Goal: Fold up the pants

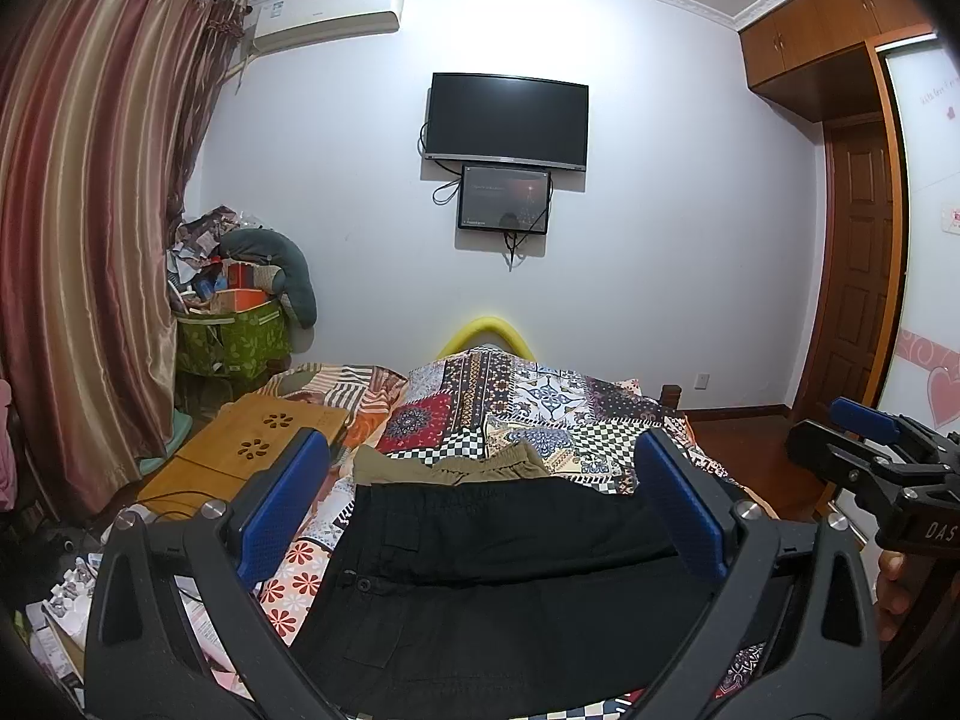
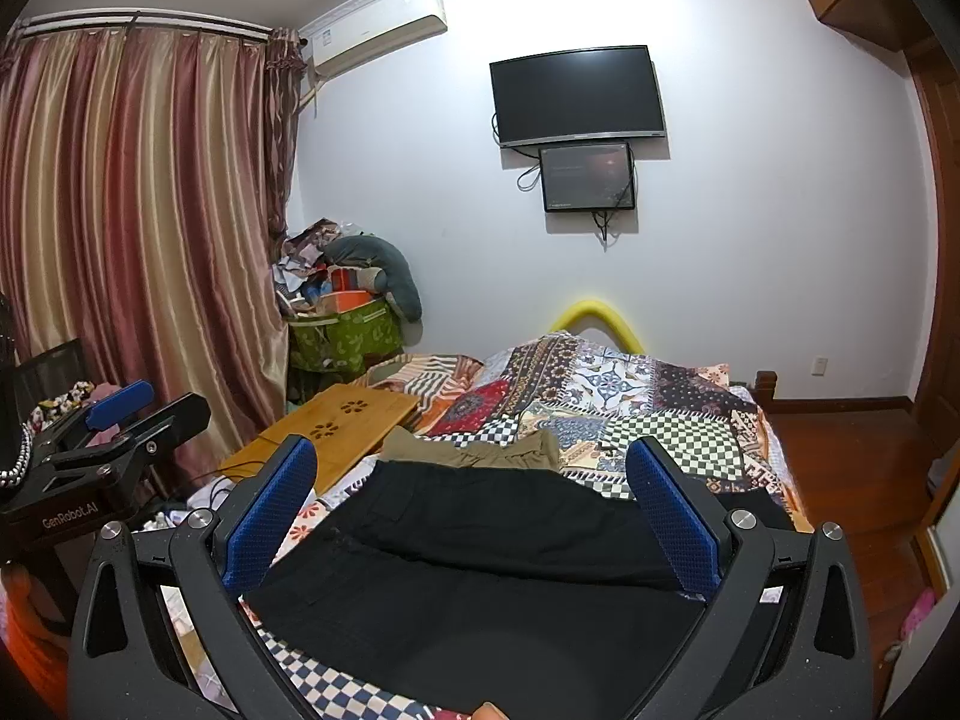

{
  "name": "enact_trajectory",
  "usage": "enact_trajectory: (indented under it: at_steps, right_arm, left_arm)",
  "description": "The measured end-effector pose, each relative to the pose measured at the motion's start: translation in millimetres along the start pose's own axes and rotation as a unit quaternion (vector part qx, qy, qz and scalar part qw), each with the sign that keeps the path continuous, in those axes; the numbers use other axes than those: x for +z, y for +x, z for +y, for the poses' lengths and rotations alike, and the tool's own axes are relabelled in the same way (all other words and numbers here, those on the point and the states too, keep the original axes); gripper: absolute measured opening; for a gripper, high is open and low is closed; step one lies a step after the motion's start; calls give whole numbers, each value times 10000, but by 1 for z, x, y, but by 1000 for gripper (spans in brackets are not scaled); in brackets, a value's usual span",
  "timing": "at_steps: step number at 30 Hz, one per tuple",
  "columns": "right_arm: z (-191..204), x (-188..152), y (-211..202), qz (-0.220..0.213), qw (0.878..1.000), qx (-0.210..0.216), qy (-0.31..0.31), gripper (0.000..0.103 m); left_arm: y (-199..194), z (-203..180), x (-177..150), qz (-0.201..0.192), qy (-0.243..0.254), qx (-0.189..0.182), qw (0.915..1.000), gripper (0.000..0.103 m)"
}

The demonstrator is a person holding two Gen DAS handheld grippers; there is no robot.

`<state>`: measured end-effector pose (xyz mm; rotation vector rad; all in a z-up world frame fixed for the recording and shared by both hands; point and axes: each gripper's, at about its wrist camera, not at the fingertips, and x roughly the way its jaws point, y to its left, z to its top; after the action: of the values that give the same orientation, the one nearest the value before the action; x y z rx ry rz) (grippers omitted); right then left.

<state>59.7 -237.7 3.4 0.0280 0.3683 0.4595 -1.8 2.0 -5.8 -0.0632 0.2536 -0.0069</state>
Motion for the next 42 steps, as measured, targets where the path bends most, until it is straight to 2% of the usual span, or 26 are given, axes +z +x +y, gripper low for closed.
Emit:
enact_trajectory:
  at_steps: [35, 41, 42]
  right_arm:
    - [-6, -1, 1, 10, 10000, -19, 38, 103]
    - [-16, -6, 7, 69, 9999, -154, 24, 103]
    - [-23, -9, 11, 126, 9995, -293, -20, 103]
  left_arm:
    - [2, -2, -1, 4, 30, -22, 10000, 103]
    - [18, 2, -1, 139, 85, 20, 9999, 103]
    - [22, 4, -2, 175, 102, 55, 9998, 103]
